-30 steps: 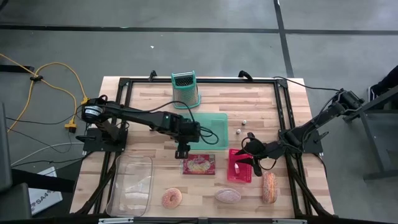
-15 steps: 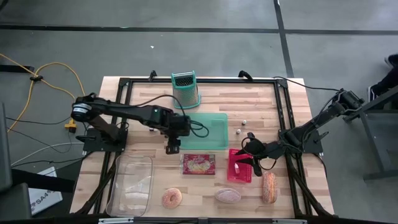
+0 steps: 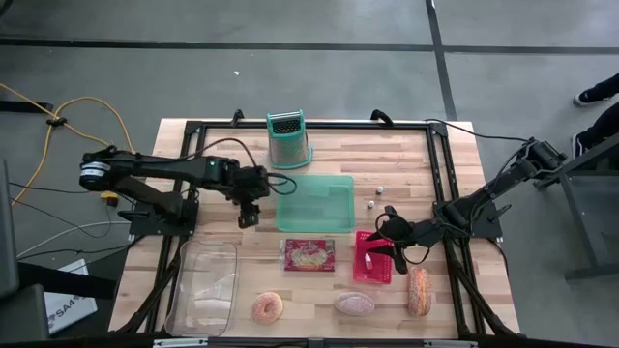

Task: Pick & Place Food Item
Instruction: Put the yellow food coloring bottle into the red bin

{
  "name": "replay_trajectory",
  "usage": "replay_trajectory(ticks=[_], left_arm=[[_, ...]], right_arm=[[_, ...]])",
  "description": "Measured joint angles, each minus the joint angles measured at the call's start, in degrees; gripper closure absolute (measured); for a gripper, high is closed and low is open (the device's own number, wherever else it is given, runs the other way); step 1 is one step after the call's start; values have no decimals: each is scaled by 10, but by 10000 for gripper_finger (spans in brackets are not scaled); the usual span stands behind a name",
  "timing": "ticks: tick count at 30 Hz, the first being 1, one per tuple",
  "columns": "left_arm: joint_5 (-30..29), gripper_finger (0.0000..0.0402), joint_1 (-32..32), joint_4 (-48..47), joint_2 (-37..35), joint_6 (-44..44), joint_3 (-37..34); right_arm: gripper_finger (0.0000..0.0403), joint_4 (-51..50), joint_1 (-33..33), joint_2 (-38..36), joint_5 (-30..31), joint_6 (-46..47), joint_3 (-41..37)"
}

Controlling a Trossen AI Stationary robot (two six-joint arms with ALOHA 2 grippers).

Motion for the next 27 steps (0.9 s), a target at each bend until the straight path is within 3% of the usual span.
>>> replay_trajectory(ticks=[17,21,27], left_arm=[[51,196,180,-45,-16,88,-8],[56,196,201,-45,-14,39,-8],[30,196,208,-51,-14,-136,-8]], right_arm=[[275,0,0,0,0,0,0],[275,0,0,0,0,0,0],[275,0,0,0,0,0,0]])
